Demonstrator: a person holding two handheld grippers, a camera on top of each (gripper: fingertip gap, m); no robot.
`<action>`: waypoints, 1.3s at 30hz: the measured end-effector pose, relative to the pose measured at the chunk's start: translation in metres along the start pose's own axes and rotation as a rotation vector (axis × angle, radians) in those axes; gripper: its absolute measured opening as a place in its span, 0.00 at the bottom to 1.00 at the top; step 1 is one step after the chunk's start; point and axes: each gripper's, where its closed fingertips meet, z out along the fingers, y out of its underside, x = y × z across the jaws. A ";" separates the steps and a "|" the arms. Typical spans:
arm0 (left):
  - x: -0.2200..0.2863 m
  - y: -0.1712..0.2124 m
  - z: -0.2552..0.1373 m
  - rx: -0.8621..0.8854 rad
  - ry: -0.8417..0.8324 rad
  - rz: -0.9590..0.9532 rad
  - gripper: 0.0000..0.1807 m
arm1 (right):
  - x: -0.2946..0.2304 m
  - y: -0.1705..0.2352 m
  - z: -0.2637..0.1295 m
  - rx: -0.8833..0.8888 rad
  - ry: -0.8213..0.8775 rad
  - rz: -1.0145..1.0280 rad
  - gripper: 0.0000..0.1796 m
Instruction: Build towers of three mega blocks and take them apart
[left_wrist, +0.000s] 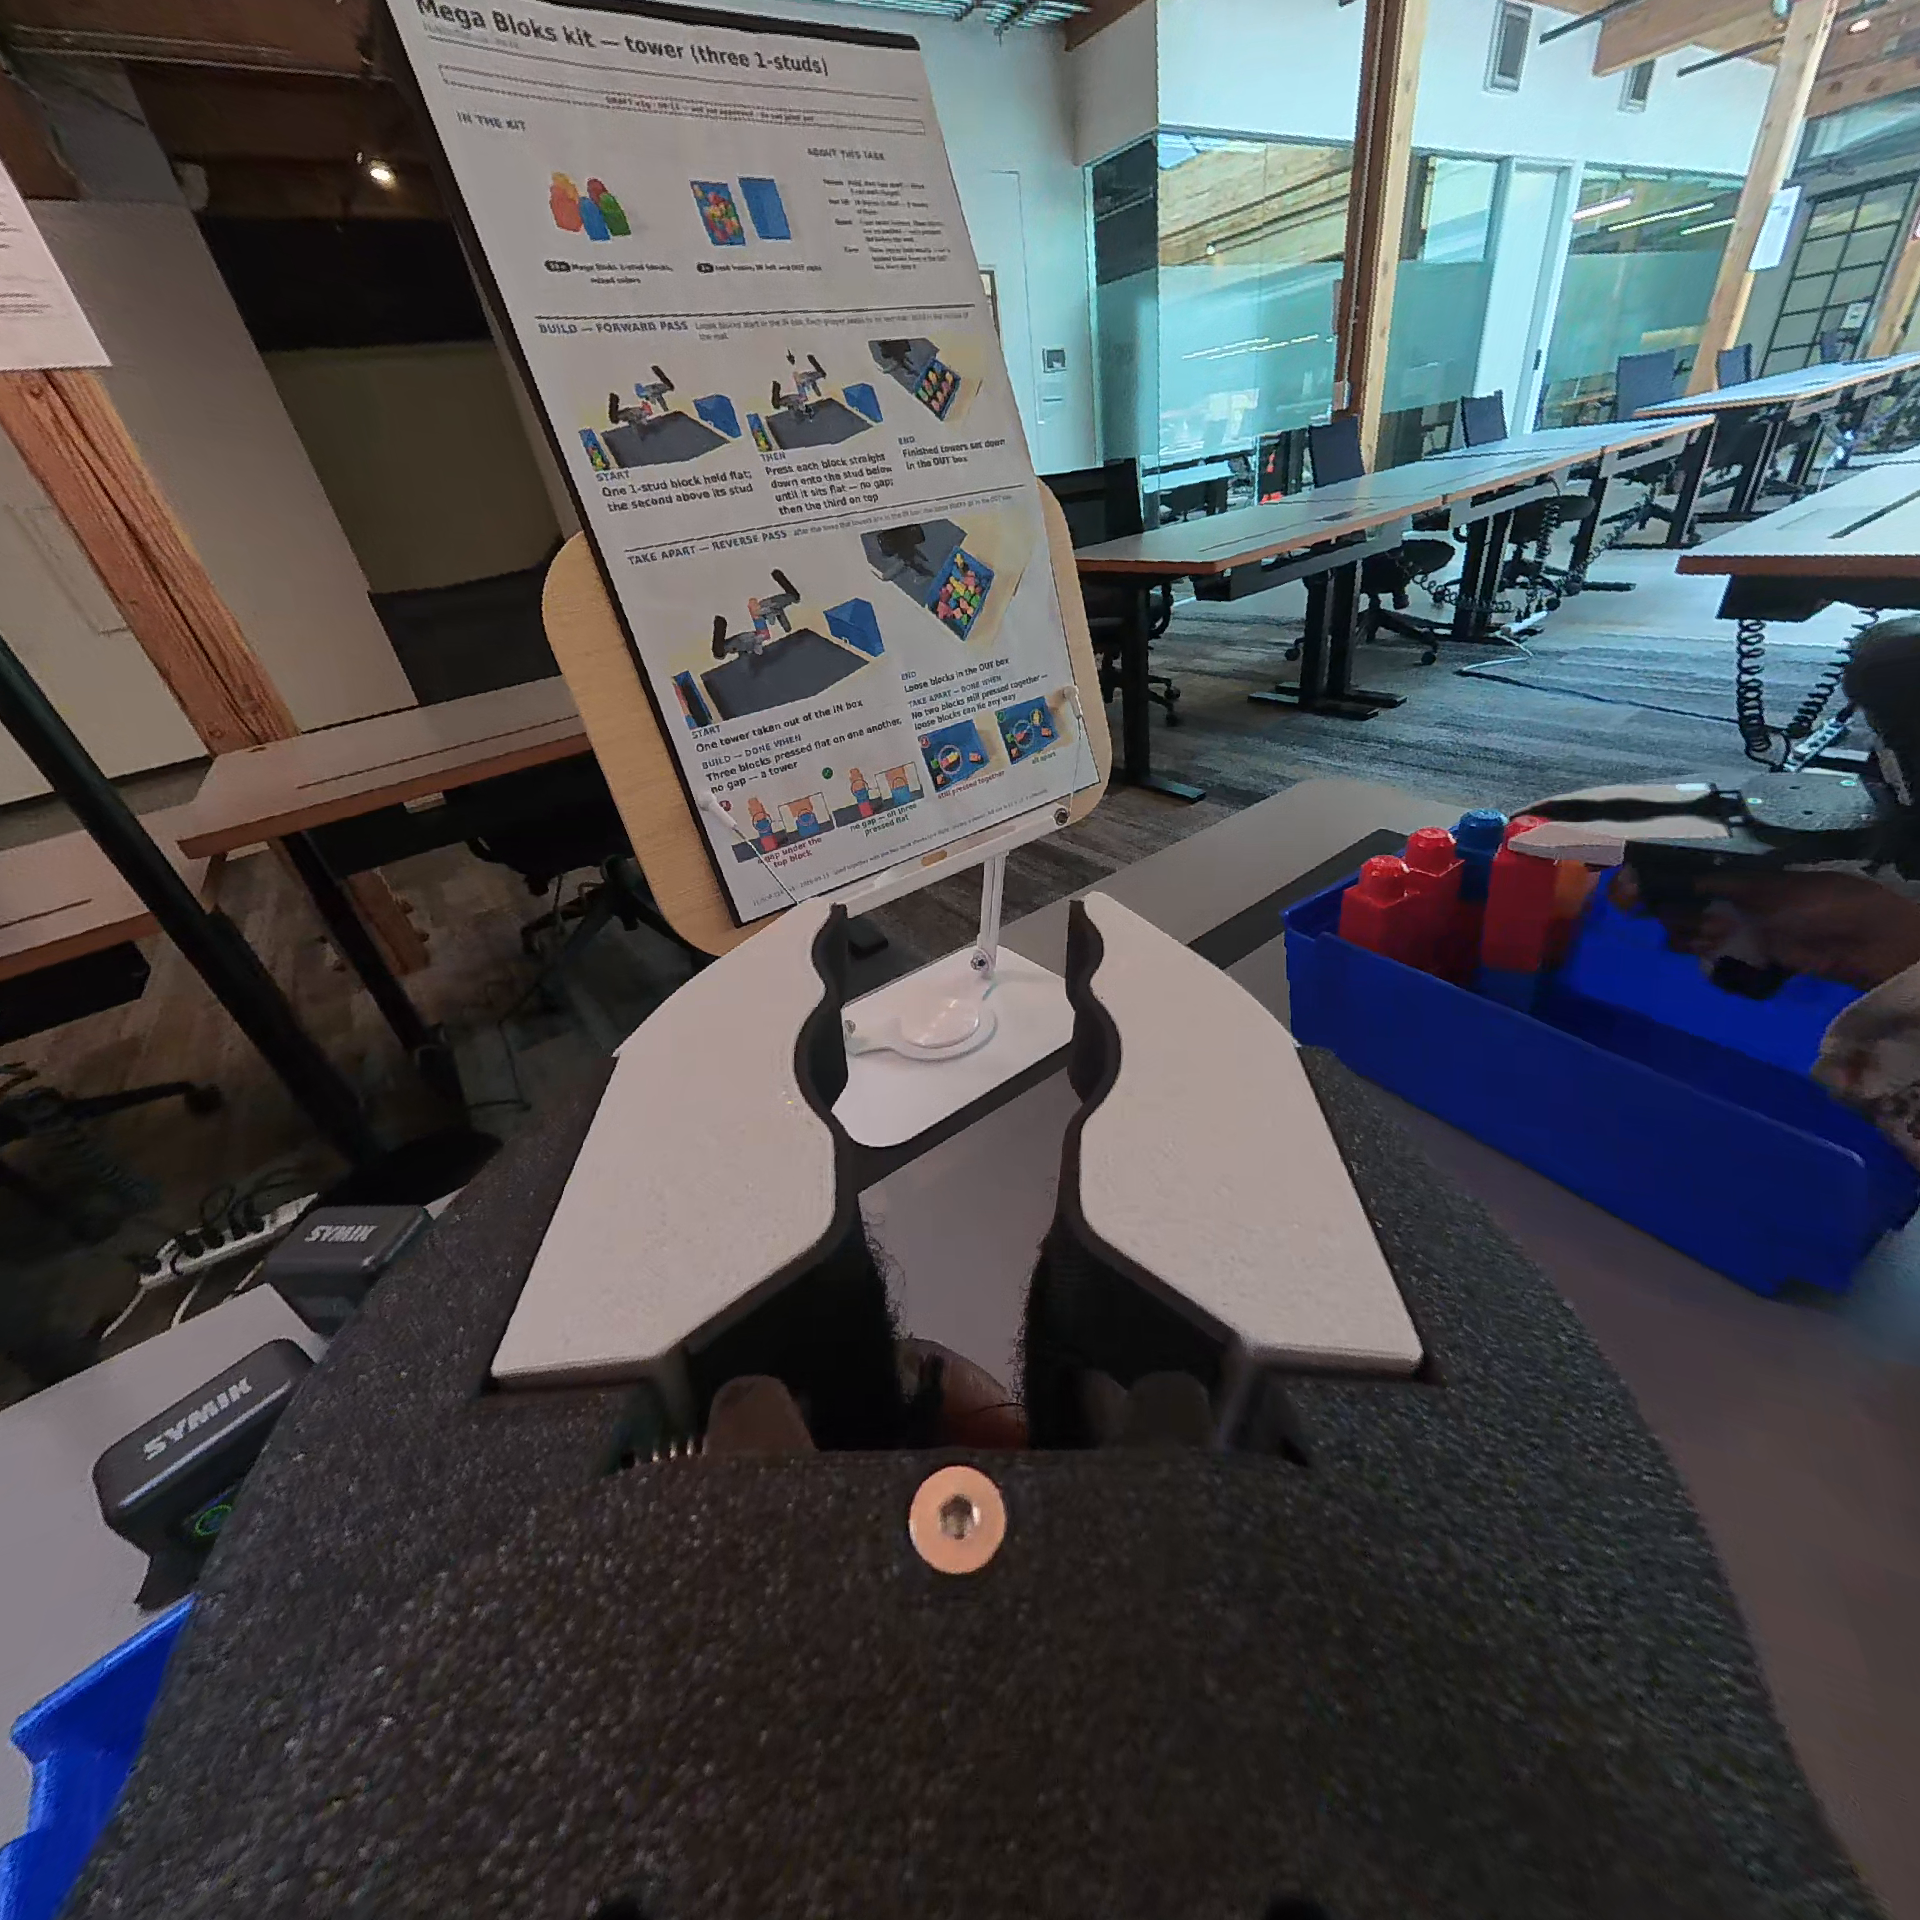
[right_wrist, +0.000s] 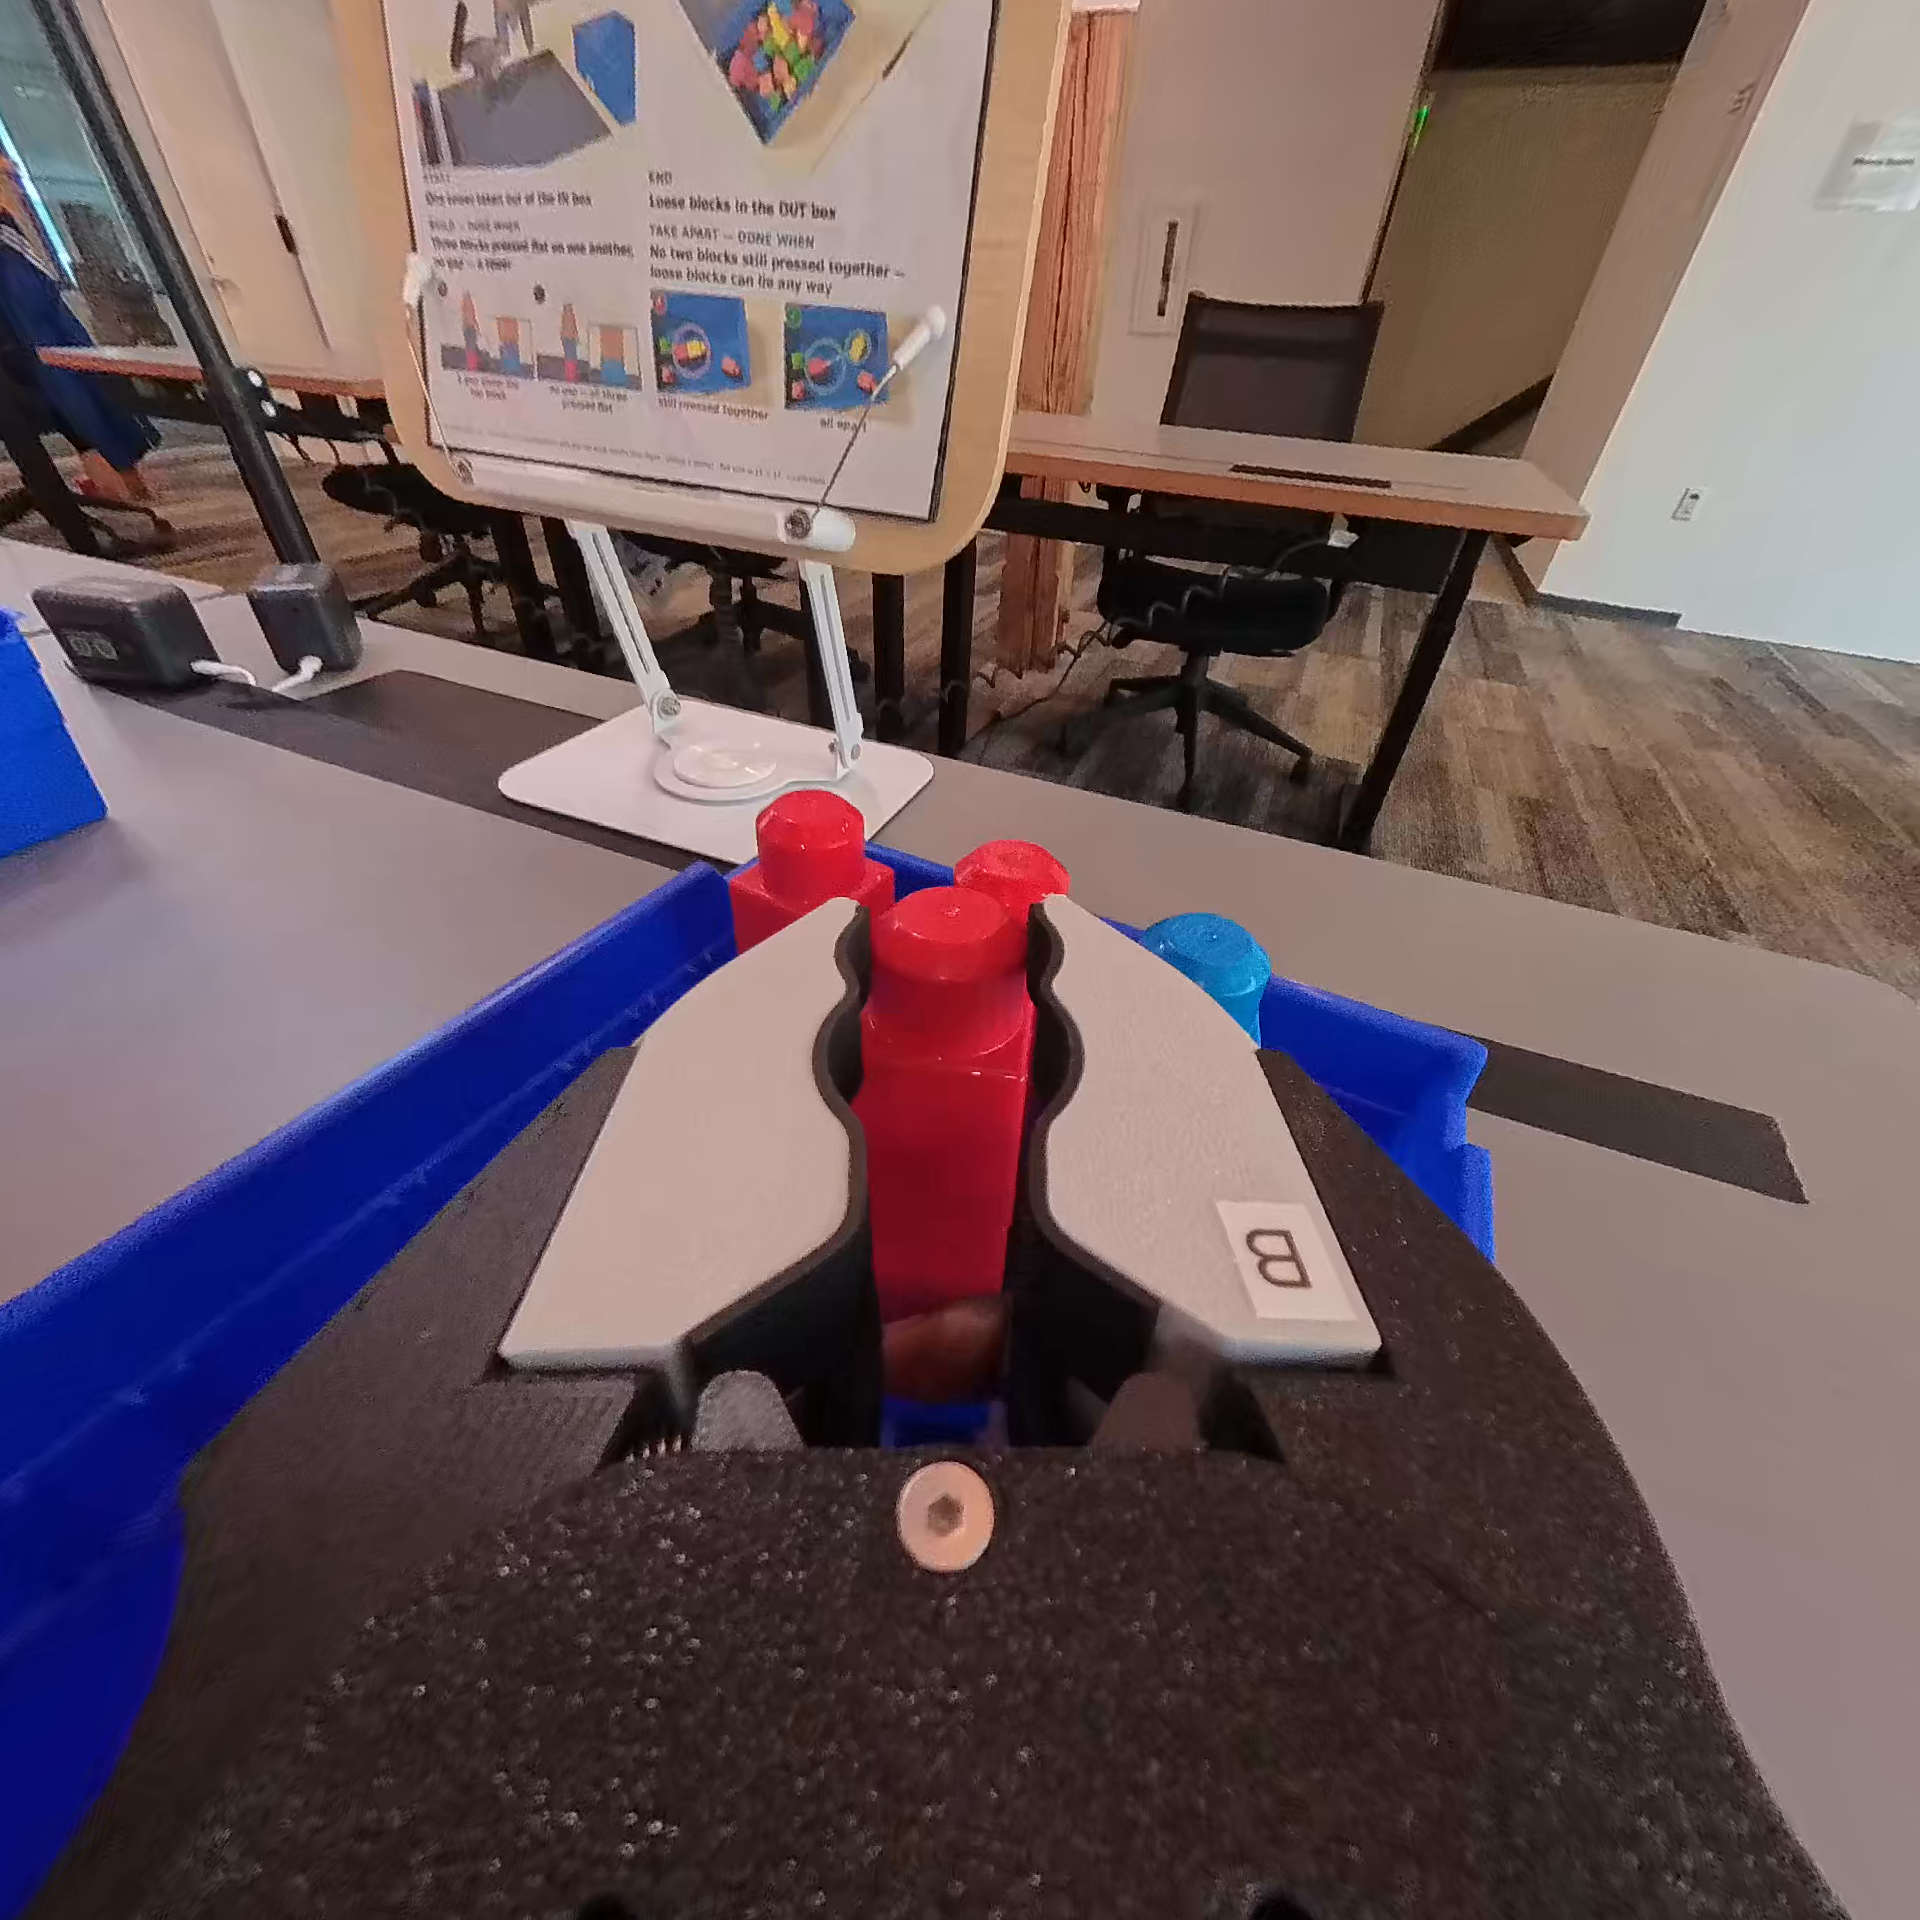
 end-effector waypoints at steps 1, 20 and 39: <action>0.000 0.000 0.000 0.000 0.002 0.002 0.22 | 0.000 0.003 0.001 -0.013 0.002 -0.008 0.16; 0.012 -0.002 0.010 0.005 0.023 -0.002 0.37 | -0.027 -0.061 -0.017 0.029 -0.035 -0.030 0.46; -0.033 0.032 -0.021 -0.217 -0.235 0.031 0.62 | -0.168 -0.155 -0.009 0.082 -0.144 -0.083 0.76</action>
